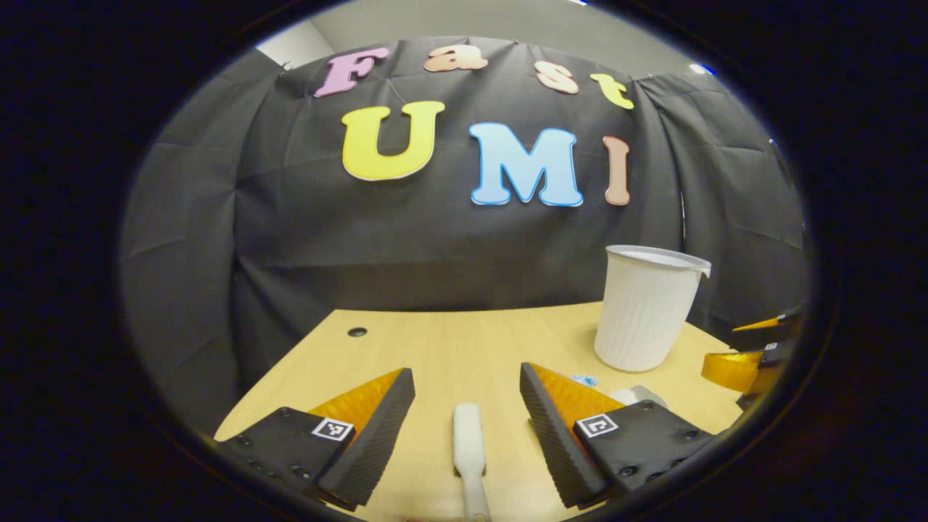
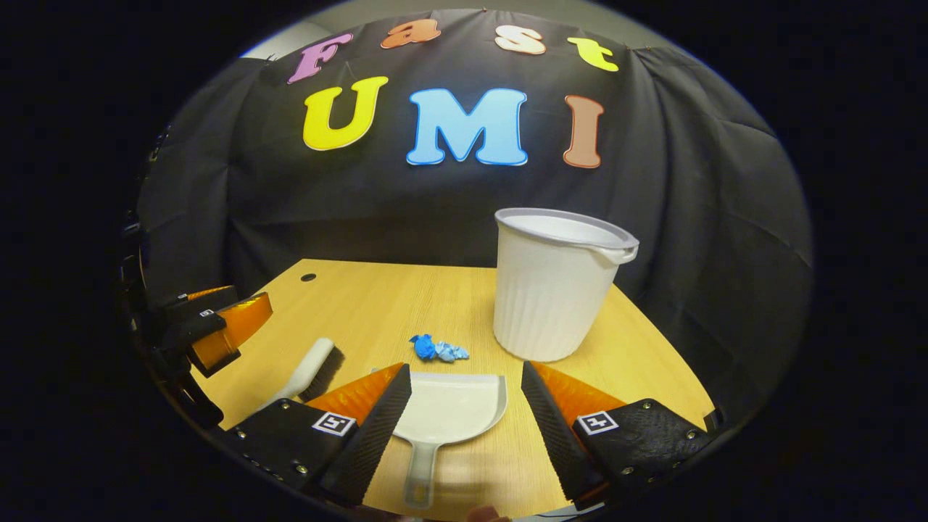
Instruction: Pick up the small broom and dustpan from the desktop, sweep the trash into the dustpan with the broom, and then empty the trash into the garbage bin.
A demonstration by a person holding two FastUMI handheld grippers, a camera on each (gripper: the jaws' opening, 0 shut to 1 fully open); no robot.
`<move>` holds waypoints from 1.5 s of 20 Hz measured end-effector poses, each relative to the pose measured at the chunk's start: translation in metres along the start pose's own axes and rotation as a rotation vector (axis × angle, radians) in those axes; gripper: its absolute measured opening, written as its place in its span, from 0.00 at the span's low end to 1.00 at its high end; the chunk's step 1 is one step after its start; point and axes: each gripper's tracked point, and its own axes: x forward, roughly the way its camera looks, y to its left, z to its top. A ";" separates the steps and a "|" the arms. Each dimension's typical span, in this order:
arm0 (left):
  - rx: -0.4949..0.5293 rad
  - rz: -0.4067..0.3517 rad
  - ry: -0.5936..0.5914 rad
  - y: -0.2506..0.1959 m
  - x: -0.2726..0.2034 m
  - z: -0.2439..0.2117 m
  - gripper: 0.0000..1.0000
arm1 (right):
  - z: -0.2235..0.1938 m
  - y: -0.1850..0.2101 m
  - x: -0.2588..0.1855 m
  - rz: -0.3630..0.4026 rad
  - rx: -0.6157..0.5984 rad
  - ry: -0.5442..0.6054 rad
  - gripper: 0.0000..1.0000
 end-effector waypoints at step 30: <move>0.052 -0.059 0.690 0.004 0.095 -0.180 0.98 | -0.148 0.035 0.043 0.090 -0.023 0.669 0.95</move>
